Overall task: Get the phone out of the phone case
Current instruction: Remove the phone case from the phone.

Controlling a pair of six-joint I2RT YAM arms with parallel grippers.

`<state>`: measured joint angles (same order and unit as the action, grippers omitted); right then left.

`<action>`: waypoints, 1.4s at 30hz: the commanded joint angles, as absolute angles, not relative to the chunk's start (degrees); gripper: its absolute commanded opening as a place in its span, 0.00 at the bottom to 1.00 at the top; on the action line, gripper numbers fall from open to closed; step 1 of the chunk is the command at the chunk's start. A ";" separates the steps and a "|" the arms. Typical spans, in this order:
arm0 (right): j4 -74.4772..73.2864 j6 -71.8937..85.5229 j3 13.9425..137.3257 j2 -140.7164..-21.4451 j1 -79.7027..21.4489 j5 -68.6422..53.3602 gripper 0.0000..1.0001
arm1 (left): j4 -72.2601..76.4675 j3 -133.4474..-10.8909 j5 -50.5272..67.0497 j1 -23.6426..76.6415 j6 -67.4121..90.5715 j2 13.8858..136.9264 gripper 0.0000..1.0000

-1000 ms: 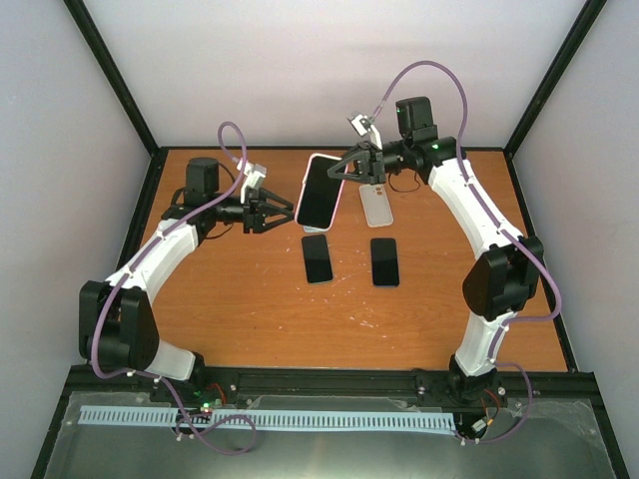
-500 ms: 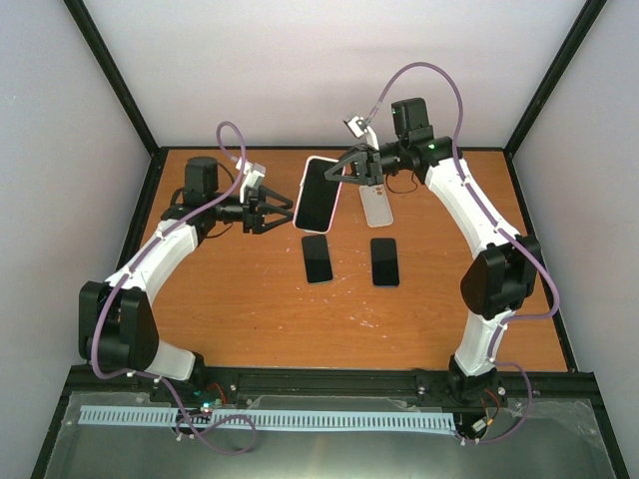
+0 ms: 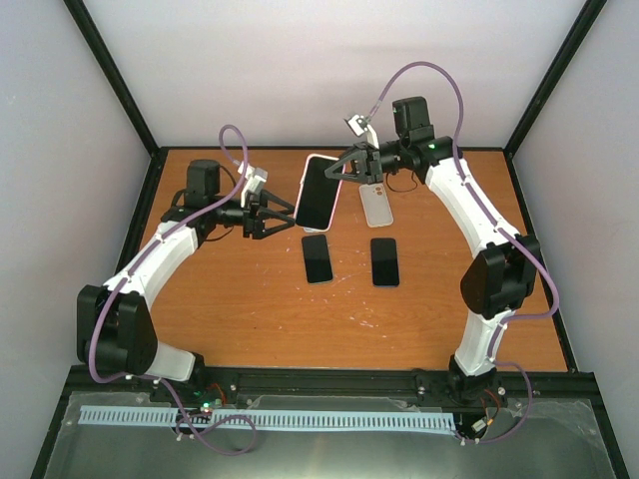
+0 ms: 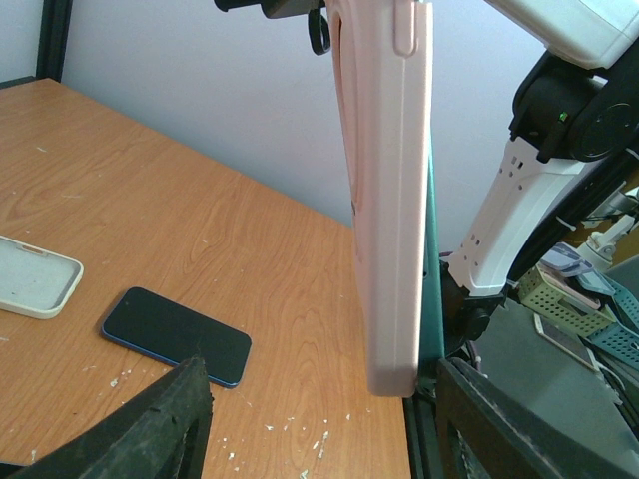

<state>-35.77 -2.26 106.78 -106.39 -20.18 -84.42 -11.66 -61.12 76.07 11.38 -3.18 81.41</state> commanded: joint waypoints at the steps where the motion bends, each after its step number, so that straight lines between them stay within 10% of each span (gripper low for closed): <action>1: -34.49 -2.38 108.05 -105.91 -20.21 -87.96 0.03 | -11.16 -61.23 73.79 11.60 -3.57 81.20 0.61; 17: -45.14 -10.63 111.30 -107.05 -22.67 -89.64 0.03 | -2.92 -62.12 65.86 11.50 4.20 84.22 0.52; 42: -18.42 13.47 112.78 -116.07 -25.93 -79.87 0.03 | 10.89 -68.39 76.16 13.79 18.97 88.45 0.29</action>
